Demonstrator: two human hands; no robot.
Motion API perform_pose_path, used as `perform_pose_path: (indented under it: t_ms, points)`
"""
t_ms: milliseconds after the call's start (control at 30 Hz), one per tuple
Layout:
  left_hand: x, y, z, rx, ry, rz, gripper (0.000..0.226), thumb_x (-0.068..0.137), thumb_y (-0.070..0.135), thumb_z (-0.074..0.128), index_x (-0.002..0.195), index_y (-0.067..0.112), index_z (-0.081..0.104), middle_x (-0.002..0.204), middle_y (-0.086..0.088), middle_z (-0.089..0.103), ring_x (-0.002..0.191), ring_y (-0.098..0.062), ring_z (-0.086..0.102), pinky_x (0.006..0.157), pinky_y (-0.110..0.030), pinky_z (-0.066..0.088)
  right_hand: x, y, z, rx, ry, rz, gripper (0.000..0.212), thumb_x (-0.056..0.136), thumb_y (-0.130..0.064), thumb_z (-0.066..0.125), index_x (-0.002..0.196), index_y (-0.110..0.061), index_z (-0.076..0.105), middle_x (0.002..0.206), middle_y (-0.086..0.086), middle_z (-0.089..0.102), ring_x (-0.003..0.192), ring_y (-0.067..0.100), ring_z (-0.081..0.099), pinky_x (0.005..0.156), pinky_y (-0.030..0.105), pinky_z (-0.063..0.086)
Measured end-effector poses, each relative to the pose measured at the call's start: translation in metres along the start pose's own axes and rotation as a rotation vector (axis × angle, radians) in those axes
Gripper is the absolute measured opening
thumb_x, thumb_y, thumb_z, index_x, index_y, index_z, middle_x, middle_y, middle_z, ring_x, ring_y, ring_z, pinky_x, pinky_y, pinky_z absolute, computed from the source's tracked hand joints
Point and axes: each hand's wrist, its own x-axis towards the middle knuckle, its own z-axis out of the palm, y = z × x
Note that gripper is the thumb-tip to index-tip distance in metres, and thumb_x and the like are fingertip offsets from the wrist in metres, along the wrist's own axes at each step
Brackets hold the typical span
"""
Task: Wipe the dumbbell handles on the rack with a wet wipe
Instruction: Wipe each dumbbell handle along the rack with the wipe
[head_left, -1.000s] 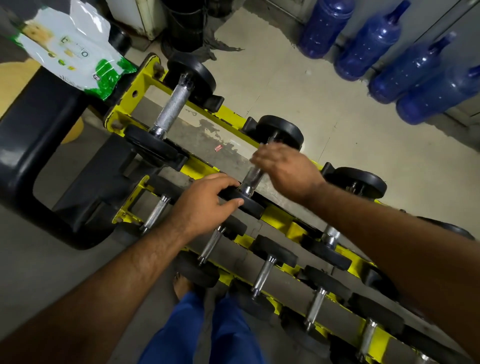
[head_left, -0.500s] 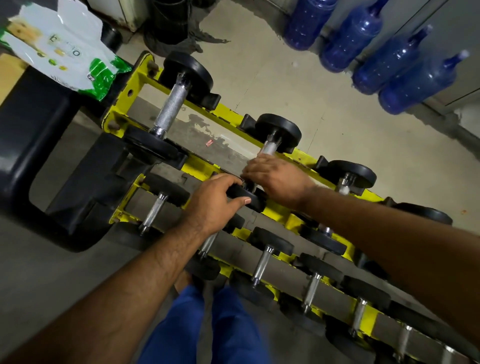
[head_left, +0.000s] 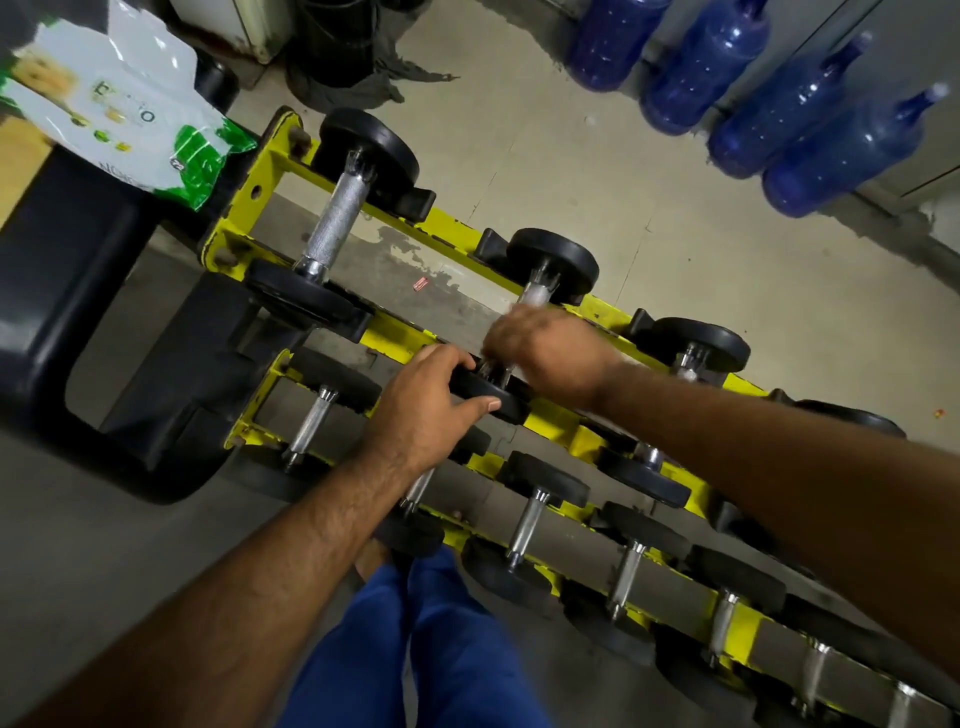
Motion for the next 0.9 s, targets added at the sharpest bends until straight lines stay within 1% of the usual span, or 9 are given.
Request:
perform_pose_path:
  t_ms: [67, 233, 367, 467, 500, 567, 633, 767, 900]
  points:
    - [-0.002, 0.001, 0.000, -0.002, 0.002, 0.007, 0.040, 0.077, 0.034, 0.082, 0.108, 0.020, 0.062, 0.105, 0.009, 0.052, 0.097, -0.011, 0.053, 0.080, -0.028, 0.047, -0.007, -0.007, 0.005, 0.024, -0.083, -0.138, 0.028, 0.086, -0.005, 0.065, 0.112, -0.009, 0.074, 0.116, 0.010, 0.072, 0.114, 0.025, 0.064, 0.110, 0.040, 0.041]
    - [-0.001, -0.001, 0.000, 0.016, 0.002, 0.010, 0.039, 0.077, 0.036, 0.082, 0.106, 0.020, 0.063, 0.104, 0.010, 0.054, 0.096, -0.008, 0.053, 0.077, -0.021, 0.041, -0.003, 0.017, -0.002, -0.050, 0.047, 0.105, 0.036, 0.085, 0.003, 0.062, 0.116, -0.012, 0.072, 0.121, 0.008, 0.070, 0.121, 0.025, 0.060, 0.112, 0.041, 0.036]
    - [-0.001, -0.001, 0.001, 0.020, 0.002, 0.027, 0.037, 0.078, 0.036, 0.081, 0.106, 0.021, 0.062, 0.105, 0.012, 0.053, 0.096, -0.008, 0.053, 0.073, -0.021, 0.040, -0.014, -0.004, 0.006, -0.011, -0.075, -0.141, 0.033, 0.088, -0.011, 0.063, 0.120, -0.014, 0.070, 0.125, 0.007, 0.069, 0.122, 0.025, 0.060, 0.111, 0.036, 0.035]
    - [-0.001, -0.005, 0.001, 0.040, -0.003, 0.053, 0.037, 0.081, 0.037, 0.079, 0.110, 0.019, 0.063, 0.107, 0.013, 0.052, 0.097, -0.006, 0.050, 0.068, -0.017, 0.035, -0.004, 0.021, -0.008, -0.056, 0.030, 0.060, 0.039, 0.091, -0.003, 0.047, 0.120, -0.011, 0.071, 0.126, 0.009, 0.068, 0.123, 0.026, 0.060, 0.110, 0.040, 0.037]
    - [0.000, -0.007, 0.001, 0.049, -0.006, 0.073, 0.038, 0.081, 0.038, 0.078, 0.111, 0.019, 0.064, 0.108, 0.012, 0.054, 0.097, -0.006, 0.052, 0.068, -0.014, 0.035, -0.002, 0.020, -0.009, -0.083, 0.041, 0.129, 0.040, 0.089, 0.002, 0.050, 0.121, -0.010, 0.070, 0.127, 0.010, 0.067, 0.125, 0.027, 0.059, 0.112, 0.042, 0.037]
    - [0.002, -0.009, -0.001, 0.079, -0.027, 0.118, 0.042, 0.083, 0.041, 0.076, 0.116, 0.019, 0.065, 0.113, 0.008, 0.058, 0.098, -0.006, 0.054, 0.069, -0.009, 0.035, -0.001, 0.003, -0.002, -0.094, -0.039, 0.122, 0.042, 0.086, 0.004, 0.059, 0.125, -0.009, 0.068, 0.131, 0.010, 0.065, 0.129, 0.028, 0.055, 0.114, 0.041, 0.032]
    - [0.005, -0.010, -0.003, 0.108, -0.049, 0.145, 0.044, 0.083, 0.043, 0.075, 0.119, 0.018, 0.065, 0.117, 0.006, 0.060, 0.100, -0.008, 0.056, 0.077, -0.014, 0.042, -0.004, -0.004, 0.000, -0.099, -0.109, 0.042, 0.042, 0.087, -0.001, 0.063, 0.127, -0.011, 0.066, 0.132, 0.008, 0.064, 0.131, 0.027, 0.053, 0.114, 0.039, 0.032]
    - [0.008, -0.010, -0.007, 0.127, -0.081, 0.159, 0.041, 0.083, 0.043, 0.074, 0.114, 0.018, 0.065, 0.113, 0.004, 0.061, 0.099, -0.012, 0.058, 0.082, -0.029, 0.051, 0.013, 0.007, -0.016, -0.188, -0.106, 0.268, 0.040, 0.093, -0.004, 0.048, 0.129, -0.012, 0.063, 0.138, 0.009, 0.059, 0.138, 0.026, 0.045, 0.118, 0.039, 0.025]
    - [0.010, -0.008, -0.008, 0.142, -0.097, 0.164, 0.041, 0.083, 0.046, 0.074, 0.112, 0.018, 0.065, 0.112, 0.004, 0.060, 0.097, -0.014, 0.058, 0.078, -0.028, 0.050, 0.017, 0.001, -0.013, -0.259, -0.213, 0.158, 0.038, 0.088, -0.009, 0.043, 0.117, -0.012, 0.068, 0.120, 0.008, 0.067, 0.122, 0.028, 0.056, 0.113, 0.040, 0.034]
